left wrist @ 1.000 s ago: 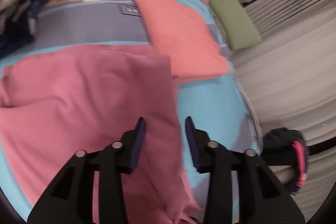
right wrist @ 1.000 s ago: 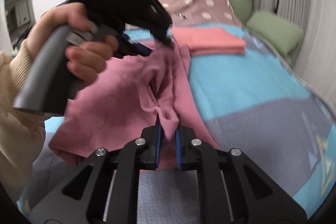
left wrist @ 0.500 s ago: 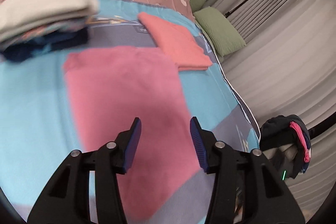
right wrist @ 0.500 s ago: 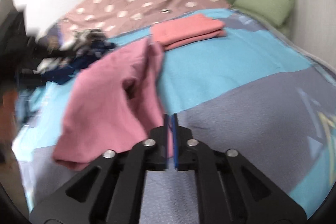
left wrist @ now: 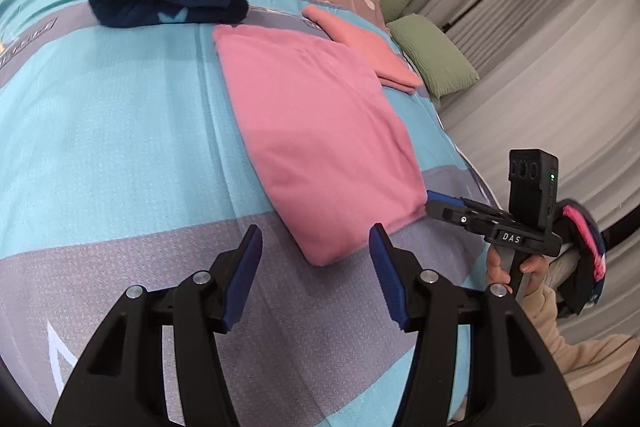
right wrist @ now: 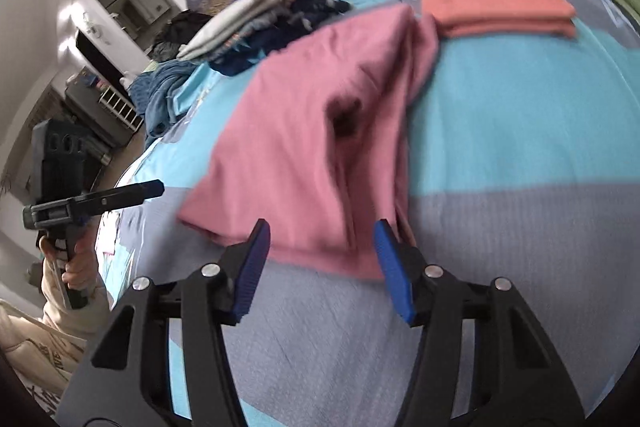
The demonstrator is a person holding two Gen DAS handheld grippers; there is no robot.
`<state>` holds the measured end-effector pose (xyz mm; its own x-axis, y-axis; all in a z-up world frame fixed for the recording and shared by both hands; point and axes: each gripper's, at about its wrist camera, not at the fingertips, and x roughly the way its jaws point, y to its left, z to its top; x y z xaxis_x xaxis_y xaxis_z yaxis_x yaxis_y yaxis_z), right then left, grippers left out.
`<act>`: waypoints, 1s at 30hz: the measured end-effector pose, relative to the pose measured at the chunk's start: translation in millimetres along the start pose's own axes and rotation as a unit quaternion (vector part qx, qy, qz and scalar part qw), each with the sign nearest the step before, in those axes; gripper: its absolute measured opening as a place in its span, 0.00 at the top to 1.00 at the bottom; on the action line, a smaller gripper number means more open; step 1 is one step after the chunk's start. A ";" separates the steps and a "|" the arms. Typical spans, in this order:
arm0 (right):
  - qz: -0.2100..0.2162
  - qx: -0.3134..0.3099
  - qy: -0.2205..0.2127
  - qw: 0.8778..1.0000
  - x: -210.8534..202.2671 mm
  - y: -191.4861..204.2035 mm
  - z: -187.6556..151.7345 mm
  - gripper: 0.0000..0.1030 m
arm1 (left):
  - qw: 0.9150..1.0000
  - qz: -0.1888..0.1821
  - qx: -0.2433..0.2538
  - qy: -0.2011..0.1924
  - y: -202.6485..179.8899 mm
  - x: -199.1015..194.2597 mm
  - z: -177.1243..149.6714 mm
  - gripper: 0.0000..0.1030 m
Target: Fold small clothes
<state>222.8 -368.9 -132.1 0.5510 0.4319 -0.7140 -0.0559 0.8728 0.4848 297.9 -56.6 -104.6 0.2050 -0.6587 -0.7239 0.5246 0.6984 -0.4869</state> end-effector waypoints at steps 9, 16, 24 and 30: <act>0.022 0.013 0.003 1.000 17.4 5.0 7.6 0.46 | 1.000 -0.001 0.010 0.018 -7.1 19.3 -2.9 0.42; 0.055 0.107 -0.007 0.993 33.5 -13.5 24.2 0.84 | 1.000 0.000 -0.005 0.013 -5.1 18.5 -3.7 0.42; 0.062 0.074 -0.097 0.991 -15.1 3.2 35.5 0.95 | 0.999 0.016 0.048 0.005 -23.5 13.8 -11.7 0.42; 0.041 0.072 -0.102 0.991 -19.7 -2.2 30.5 0.95 | 0.996 0.027 0.080 0.020 -36.9 25.9 -16.0 0.41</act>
<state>237.5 -386.3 -103.7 0.7066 0.4327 -0.5599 0.0042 0.7886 0.6149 270.6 -94.9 -113.2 0.2053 -0.6083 -0.7667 0.6388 0.6768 -0.3659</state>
